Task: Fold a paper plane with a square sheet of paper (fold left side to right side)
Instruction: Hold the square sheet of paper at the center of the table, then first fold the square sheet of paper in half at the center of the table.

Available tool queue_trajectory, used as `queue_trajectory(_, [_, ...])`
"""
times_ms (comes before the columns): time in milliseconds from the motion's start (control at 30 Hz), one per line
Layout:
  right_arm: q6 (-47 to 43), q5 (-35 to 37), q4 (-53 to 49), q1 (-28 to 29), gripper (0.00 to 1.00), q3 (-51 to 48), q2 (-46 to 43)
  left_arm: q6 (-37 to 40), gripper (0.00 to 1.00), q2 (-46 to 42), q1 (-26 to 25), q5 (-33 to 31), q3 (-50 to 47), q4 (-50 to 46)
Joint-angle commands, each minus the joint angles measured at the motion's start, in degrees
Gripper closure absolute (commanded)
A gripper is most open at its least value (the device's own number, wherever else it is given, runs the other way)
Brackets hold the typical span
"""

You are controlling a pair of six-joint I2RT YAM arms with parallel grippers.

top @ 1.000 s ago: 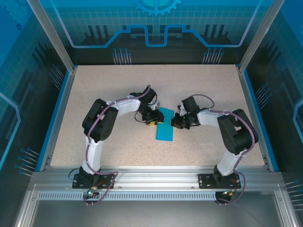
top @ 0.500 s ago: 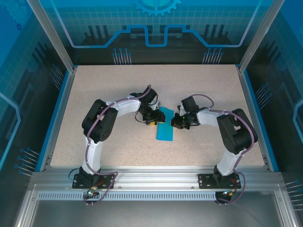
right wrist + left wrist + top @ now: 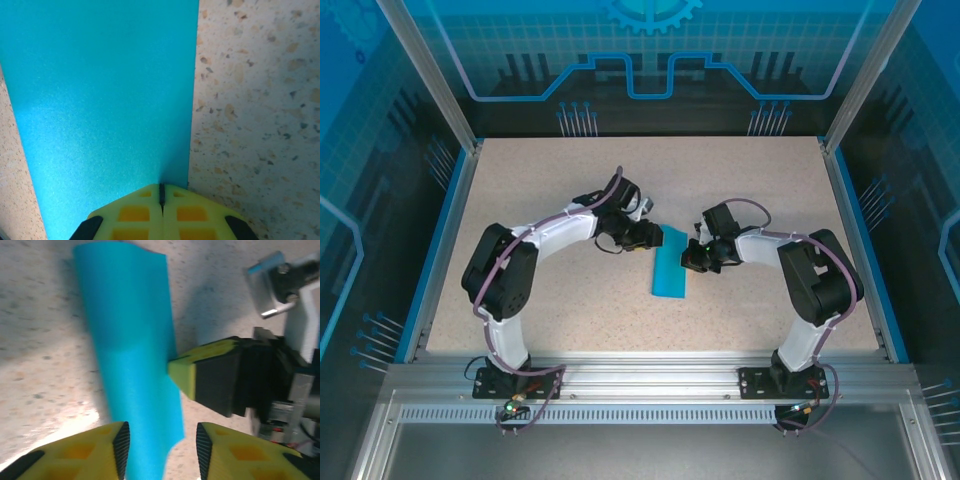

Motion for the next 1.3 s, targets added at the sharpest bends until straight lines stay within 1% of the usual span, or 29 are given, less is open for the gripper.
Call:
queue_trajectory(0, [-0.8, 3.0, -5.2, 1.0, 0.97, -0.3, 2.6, 0.2, 0.63, 3.4, -1.2, 9.4, 0.2, 3.7])
queue_trajectory(133, [-0.9, 3.2, -5.6, 1.2, 0.97, -0.3, 3.0, 0.3, 0.66, 6.7, -2.0, 12.1, 1.6, 4.0])
queue_trajectory(200, [-1.0, 3.2, -5.8, 1.2, 0.97, -0.3, 3.2, 0.3, 0.67, 8.0, -2.1, 12.1, 2.0, 3.8])
queue_trajectory(300, [-1.1, 3.4, -6.1, 1.4, 0.97, -0.3, 3.4, 0.5, 0.68, 9.7, -2.1, 11.3, 2.1, 3.3])
queue_trajectory(433, [-1.3, 3.8, -6.7, 1.5, 0.97, 1.4, 3.5, 1.4, 0.71, 10.9, -2.0, 6.8, 2.4, 0.8])
queue_trajectory(567, [-1.7, 4.2, -7.6, 1.6, 0.97, 1.6, 3.7, 1.5, 0.72, 11.7, -1.5, 5.0, 1.6, 0.4])
queue_trajectory(967, [-2.6, 5.4, -9.9, 1.6, 0.97, 2.1, 4.5, 1.7, 0.74, 12.1, -0.1, 3.5, -1.1, 0.9])
queue_trajectory(1267, [-3.0, 6.1, -10.9, 1.3, 0.98, 1.9, 4.6, 1.8, 0.78, 10.6, 1.6, 3.0, -4.9, 1.6])
